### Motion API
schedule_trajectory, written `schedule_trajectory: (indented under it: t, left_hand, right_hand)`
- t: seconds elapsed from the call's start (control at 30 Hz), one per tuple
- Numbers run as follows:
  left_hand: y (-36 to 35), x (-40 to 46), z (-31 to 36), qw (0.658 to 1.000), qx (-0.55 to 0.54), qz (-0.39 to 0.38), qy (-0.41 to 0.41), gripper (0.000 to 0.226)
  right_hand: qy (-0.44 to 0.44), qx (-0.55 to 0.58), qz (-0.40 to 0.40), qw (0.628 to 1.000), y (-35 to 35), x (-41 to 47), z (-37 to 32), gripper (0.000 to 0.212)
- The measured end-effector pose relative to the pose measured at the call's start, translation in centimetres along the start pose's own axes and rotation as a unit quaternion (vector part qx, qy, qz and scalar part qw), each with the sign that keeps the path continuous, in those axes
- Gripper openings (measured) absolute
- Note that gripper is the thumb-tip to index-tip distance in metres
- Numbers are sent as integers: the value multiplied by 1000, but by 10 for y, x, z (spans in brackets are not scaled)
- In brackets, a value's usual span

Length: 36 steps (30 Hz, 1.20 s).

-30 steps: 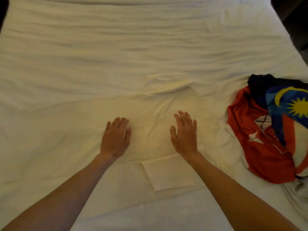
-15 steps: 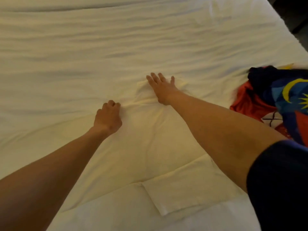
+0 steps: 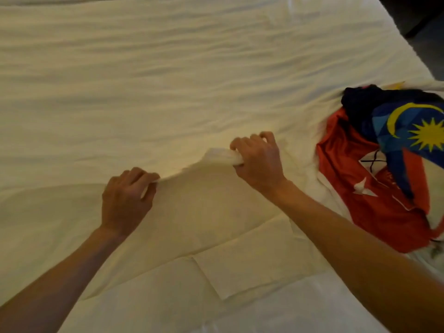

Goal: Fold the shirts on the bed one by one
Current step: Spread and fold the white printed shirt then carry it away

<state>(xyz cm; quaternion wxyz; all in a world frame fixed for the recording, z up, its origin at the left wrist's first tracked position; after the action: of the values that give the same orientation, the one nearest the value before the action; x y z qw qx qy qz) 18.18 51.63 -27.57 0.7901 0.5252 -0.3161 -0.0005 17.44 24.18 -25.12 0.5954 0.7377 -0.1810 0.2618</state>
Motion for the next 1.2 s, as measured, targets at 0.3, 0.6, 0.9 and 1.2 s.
schedule_trajectory:
  t: [0.3, 0.6, 0.9, 1.2]
  left_hand:
    - [-15, -69, 35, 996, -7, -88, -33, 28]
    - [-5, -72, 47, 992, -64, -69, -78, 25]
    - [3, -82, -2, 975, 80, -203, -46, 31]
    - [47, -87, -104, 926, 216, -303, -58, 23]
  right_hand:
    - [-47, 20, -196, 979, 20, -121, -10, 44]
    - [-93, 59, -201, 973, 54, -138, -16, 33]
    - [-81, -10, -302, 950, 38, -152, -63, 78]
    - [64, 65, -311, 946, -40, -110, -203, 44]
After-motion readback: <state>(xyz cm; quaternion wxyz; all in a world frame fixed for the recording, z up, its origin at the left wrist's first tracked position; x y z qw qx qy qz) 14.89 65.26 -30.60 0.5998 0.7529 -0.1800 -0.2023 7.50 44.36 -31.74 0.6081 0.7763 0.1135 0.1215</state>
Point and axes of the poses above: each hand's wrist, its own x-axis towards the middle knuckle, its own y-axis out of the back of the hand, z = x × y, the point moved 6 cm from there along x, towards the middle knuckle, and after that the axes turned 15 degrees about z, right-handed, at the moved point
